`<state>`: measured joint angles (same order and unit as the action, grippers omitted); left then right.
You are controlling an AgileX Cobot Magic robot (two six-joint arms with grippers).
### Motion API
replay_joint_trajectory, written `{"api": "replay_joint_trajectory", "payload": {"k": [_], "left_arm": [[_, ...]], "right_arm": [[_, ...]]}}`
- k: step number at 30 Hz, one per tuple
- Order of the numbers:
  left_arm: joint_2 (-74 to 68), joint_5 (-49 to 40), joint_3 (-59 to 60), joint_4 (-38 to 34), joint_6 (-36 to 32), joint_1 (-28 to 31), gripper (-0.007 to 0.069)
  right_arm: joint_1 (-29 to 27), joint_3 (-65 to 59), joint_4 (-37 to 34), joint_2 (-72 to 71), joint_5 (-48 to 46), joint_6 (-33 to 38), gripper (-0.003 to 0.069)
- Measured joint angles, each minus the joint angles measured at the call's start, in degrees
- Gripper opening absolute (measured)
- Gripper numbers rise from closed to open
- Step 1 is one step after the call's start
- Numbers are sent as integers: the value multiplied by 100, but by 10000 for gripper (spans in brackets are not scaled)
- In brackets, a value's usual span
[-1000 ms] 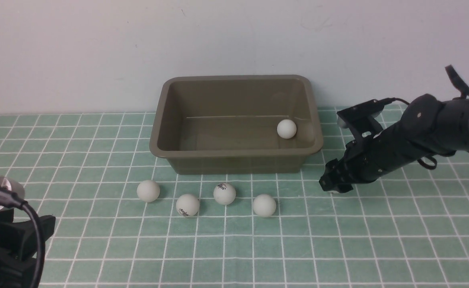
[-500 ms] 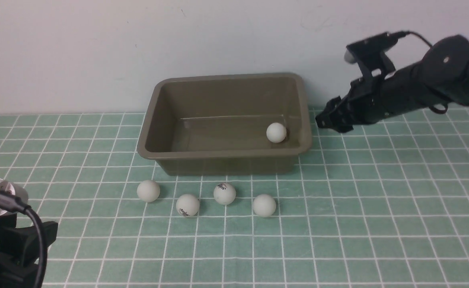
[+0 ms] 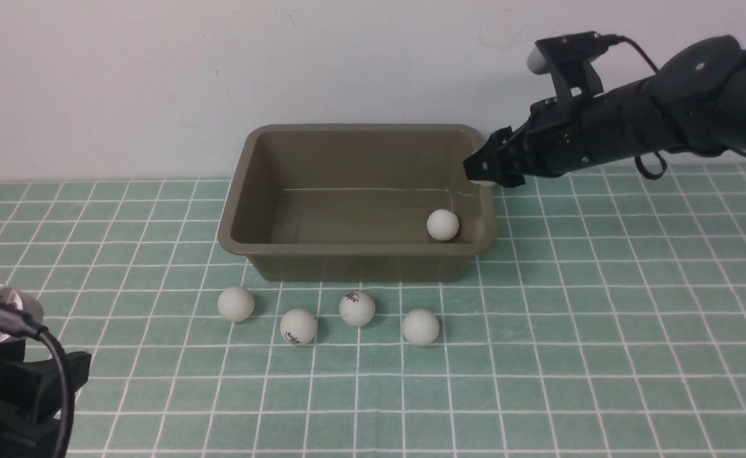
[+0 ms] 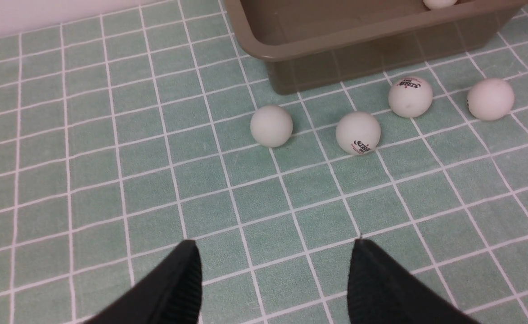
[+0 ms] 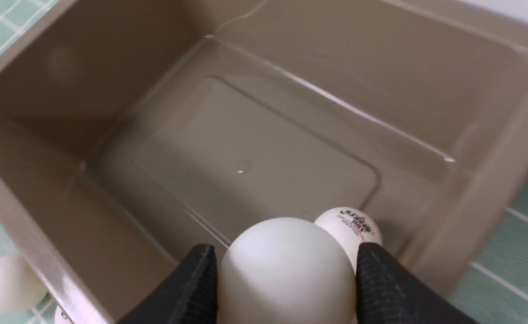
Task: Put the table tennis balls in the box on the green coffee tablecloth.
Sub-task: 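Release the ping pong ball into the bin and lift the gripper away, then reach for and grasp a ping pong ball on the table beside the basket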
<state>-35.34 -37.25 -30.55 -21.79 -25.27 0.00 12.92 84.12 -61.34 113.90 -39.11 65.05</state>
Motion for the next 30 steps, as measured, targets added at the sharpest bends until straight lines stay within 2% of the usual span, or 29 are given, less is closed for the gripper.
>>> {"api": "replay_joint_trajectory", "payload": {"k": [6, 12, 14, 20, 25, 27, 30], "left_arm": [[0, 0, 0, 0, 0, 0, 395], [0, 6, 0, 0, 0, 0, 395], [0, 6, 0, 0, 0, 0, 395], [0, 6, 0, 0, 0, 0, 395], [0, 10, 0, 0, 0, 0, 395], [0, 10, 0, 0, 0, 0, 395], [-22, 17, 0, 12, 0, 0, 395]], "right_arm": [[116, 0, -409, 229, -175, 931, 356], [213, 0, -554, 247, -103, 1259, 358], [215, 0, -586, 247, -15, 1279, 377], [215, 0, -655, 247, 162, 1393, 518], [215, 0, -657, 91, 294, 1659, 556], [215, 0, -487, -391, 622, 1814, 559], [176, 0, 153, -1092, 830, 1709, 540]]}}
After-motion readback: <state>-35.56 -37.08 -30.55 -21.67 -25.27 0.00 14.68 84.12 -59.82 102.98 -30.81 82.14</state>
